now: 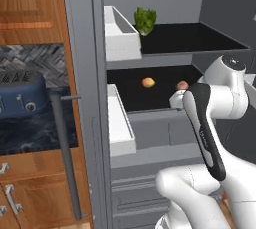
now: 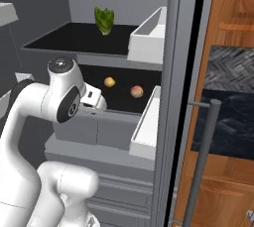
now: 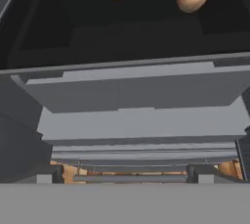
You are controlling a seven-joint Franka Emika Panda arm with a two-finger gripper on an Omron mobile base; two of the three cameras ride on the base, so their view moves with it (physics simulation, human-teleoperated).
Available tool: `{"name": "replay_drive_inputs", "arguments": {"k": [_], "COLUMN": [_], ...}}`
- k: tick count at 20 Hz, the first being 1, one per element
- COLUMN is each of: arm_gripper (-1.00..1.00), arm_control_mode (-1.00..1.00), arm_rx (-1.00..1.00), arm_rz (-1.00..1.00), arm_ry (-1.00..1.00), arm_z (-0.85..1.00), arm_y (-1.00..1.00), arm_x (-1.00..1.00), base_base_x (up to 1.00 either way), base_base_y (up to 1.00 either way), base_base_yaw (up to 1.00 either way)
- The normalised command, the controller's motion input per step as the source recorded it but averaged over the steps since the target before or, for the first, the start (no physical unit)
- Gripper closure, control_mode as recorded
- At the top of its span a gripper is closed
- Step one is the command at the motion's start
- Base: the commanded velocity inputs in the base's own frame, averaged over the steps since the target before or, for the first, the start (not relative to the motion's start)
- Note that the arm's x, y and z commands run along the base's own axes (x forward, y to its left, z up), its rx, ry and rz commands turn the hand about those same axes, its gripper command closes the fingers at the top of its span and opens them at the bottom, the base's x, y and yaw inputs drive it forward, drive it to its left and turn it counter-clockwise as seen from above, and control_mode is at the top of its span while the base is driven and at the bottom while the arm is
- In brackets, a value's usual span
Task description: Place the peach in the correct fridge rack based on whether it is a fruit or vegetable. Finally, close the fridge door.
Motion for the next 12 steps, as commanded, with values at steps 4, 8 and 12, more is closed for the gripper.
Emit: {"name": "replay_drive_inputs", "arguments": {"k": [4,8,12], "arm_gripper": [-1.0,-1.0,-1.0], "arm_control_mode": [1.0,1.0,1.0], "arm_rx": [0.0,0.0,0.0], "arm_rz": [0.0,0.0,0.0], "arm_ry": [0.0,0.0,0.0], "arm_z": [0.0,0.0,0.0], "arm_y": [0.0,0.0,0.0], "arm_x": [0.0,0.0,0.0], "base_base_x": [-0.68,-0.5,-0.18], "base_base_y": [-0.02,-0.11,-0.2], "base_base_yaw": [0.0,-0.01,-0.01]}}
